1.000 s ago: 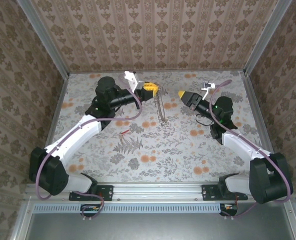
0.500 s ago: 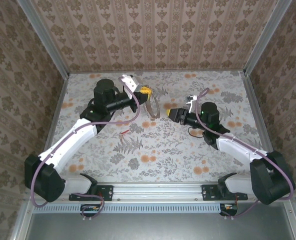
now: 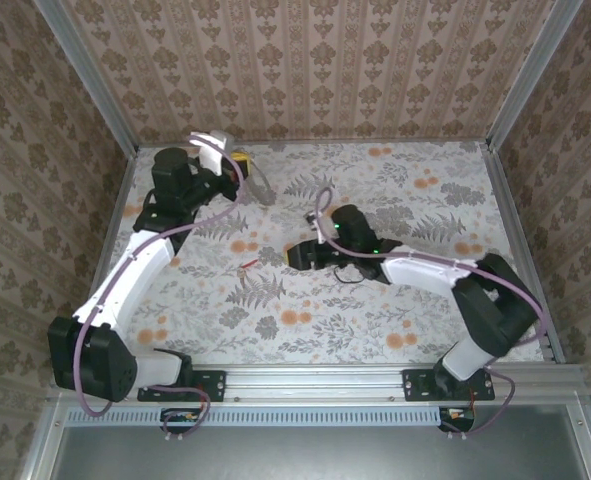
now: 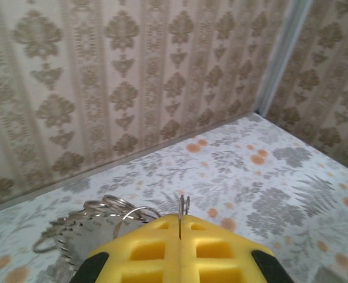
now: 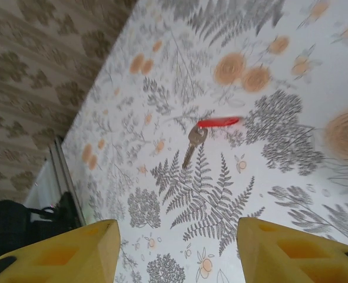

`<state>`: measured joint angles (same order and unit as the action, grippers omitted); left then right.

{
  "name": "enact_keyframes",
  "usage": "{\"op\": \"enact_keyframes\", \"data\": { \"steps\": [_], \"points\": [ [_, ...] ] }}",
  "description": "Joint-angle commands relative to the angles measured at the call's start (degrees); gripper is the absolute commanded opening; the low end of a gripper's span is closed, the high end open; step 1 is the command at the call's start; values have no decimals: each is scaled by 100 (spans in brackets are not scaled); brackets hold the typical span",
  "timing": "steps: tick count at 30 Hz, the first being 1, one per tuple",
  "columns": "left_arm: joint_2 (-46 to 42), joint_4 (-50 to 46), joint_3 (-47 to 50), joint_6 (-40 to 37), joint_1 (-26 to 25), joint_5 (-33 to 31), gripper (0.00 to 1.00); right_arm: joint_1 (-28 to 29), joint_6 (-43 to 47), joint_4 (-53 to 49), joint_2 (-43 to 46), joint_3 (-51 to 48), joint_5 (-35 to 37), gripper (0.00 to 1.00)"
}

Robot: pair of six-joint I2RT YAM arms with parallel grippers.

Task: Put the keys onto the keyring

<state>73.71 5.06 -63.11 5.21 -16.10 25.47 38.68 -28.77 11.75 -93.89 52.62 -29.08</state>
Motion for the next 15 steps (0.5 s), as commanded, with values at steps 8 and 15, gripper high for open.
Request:
{"op": "enact_keyframes", "data": {
  "steps": [8, 15],
  "points": [
    [-182, 100, -168, 641, 1159, 166, 0, 853, 2099, -2069, -1660, 2107, 771, 51],
    [-215, 41, -188, 814, 1693, 393, 0, 923, 2683, -2683, -2307, 3092, 994, 50]
  ]
}}
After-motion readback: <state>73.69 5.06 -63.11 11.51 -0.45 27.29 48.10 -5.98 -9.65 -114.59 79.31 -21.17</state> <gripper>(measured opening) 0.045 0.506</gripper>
